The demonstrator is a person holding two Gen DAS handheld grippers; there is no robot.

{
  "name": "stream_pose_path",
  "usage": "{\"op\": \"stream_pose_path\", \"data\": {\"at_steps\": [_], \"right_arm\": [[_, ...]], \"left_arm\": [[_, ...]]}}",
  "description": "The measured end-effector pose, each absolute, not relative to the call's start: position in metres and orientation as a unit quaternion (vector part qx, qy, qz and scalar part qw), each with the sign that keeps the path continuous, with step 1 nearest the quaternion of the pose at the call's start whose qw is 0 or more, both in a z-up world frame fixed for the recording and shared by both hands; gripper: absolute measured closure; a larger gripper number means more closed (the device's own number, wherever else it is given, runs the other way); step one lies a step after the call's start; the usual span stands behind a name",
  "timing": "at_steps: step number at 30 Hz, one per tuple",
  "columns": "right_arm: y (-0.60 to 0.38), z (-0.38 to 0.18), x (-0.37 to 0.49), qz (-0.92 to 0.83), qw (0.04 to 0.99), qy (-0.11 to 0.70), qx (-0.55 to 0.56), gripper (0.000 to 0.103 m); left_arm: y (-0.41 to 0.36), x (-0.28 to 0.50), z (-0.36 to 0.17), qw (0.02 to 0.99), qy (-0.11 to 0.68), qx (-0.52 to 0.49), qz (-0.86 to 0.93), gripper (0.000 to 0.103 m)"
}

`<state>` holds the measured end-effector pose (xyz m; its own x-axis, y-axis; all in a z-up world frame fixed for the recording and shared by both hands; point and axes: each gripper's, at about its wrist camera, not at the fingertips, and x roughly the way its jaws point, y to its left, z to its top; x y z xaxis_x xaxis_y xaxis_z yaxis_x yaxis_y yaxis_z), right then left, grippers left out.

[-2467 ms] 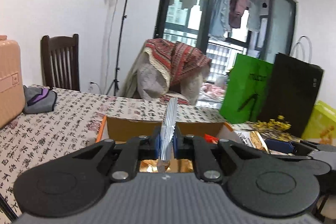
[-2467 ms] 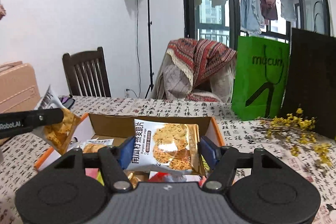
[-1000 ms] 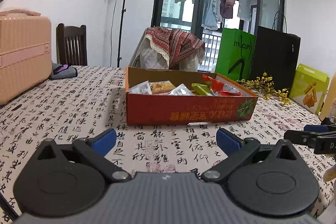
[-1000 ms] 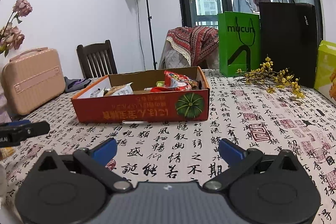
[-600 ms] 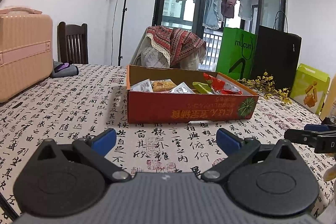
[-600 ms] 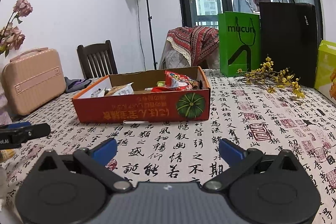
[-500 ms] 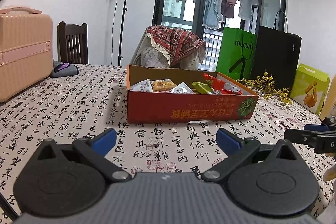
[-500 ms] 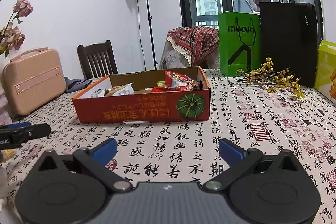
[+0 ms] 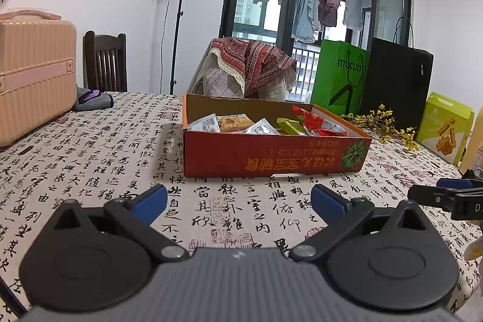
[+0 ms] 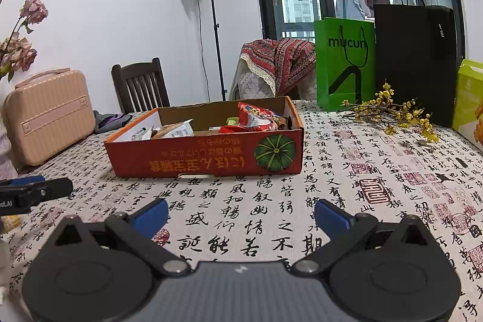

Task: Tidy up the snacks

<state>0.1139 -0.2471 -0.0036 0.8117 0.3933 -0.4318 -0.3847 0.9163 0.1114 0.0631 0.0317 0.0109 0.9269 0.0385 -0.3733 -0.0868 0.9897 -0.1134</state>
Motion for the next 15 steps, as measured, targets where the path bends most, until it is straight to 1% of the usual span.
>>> {"op": "stream_pose_path", "data": {"at_steps": [15], "right_arm": [[-0.2448,-0.0033,0.1136,0.206,0.951,0.231,0.008,0.000]], "left_arm": [[0.0302,0.0632,0.0113,0.980,0.188,-0.060,0.028,0.000]]}}
